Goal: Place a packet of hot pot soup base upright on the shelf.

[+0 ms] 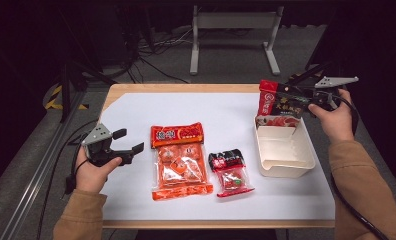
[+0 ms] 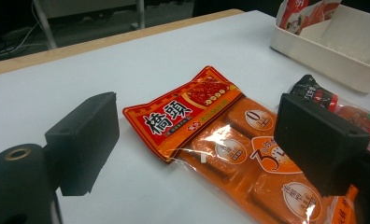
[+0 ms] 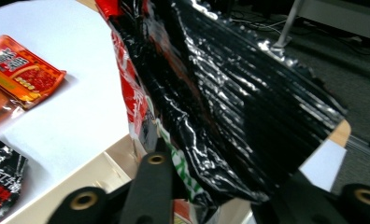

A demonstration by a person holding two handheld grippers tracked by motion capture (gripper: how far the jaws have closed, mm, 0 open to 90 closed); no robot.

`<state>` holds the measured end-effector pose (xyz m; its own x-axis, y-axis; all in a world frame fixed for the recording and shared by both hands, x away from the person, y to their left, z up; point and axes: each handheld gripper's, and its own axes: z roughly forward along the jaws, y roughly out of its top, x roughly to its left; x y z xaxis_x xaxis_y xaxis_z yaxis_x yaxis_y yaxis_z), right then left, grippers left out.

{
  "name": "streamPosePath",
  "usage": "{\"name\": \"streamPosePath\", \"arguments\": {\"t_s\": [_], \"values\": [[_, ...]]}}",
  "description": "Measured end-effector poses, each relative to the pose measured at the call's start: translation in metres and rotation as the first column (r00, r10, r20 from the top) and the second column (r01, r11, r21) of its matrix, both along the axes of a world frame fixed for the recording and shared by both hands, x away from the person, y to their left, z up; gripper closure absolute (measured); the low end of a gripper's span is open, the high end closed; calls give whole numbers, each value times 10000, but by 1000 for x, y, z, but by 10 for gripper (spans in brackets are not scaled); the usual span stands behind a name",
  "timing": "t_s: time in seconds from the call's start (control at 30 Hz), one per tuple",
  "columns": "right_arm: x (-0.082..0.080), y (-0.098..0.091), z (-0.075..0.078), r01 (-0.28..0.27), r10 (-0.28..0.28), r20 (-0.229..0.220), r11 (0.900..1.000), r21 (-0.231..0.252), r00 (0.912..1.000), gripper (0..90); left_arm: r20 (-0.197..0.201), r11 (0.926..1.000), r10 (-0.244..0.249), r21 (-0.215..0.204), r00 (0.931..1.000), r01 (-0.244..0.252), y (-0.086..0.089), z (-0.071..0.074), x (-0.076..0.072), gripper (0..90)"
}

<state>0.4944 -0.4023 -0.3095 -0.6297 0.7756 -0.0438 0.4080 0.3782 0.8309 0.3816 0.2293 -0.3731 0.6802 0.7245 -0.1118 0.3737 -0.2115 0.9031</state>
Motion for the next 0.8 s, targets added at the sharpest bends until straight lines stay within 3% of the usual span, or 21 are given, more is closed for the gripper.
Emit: {"name": "streamPosePath", "arguments": {"t_s": [0.07, 0.17, 0.27, 0.43, 0.57, 0.7, 0.8], "values": [[-1, 1, 2, -42, 41, 129, 10000, 76, 9999, 673, -23, 9999, -30, -119, 10000, 29, -1, -2, 1, 146], [-1, 2, 7, 58, -93, 554, 9980, 627, 9984, 465, -72, 10000, -19, -98, 10000, 18, -2, -4, 2, 144], [-3, 4, 14, 158, -204, 864, 9984, 539, 9960, 370, -153, 10000, -65, -48, 9999, 64, -2, -6, 3, 144], [-14, 11, 32, 169, -246, 1580, 9986, 500, 9871, 334, -339, 9999, 93, -113, 9994, -97, -3, -7, 6, 144], [-24, 22, 46, 144, -66, 2075, 9992, -362, 9782, 333, -556, 9997, 108, -196, 9984, -119, -5, -8, 8, 142], [-34, 32, 62, -176, 142, 2293, 9998, 131, 9733, 325, -642, 9998, 135, -113, 9978, -142, -5, -9, 10, 142], [-39, 40, 69, -373, 256, 2217, 9981, 487, 9748, 318, -657, 9998, 174, -123, 9977, -183, -5, -10, 10, 142]]}}
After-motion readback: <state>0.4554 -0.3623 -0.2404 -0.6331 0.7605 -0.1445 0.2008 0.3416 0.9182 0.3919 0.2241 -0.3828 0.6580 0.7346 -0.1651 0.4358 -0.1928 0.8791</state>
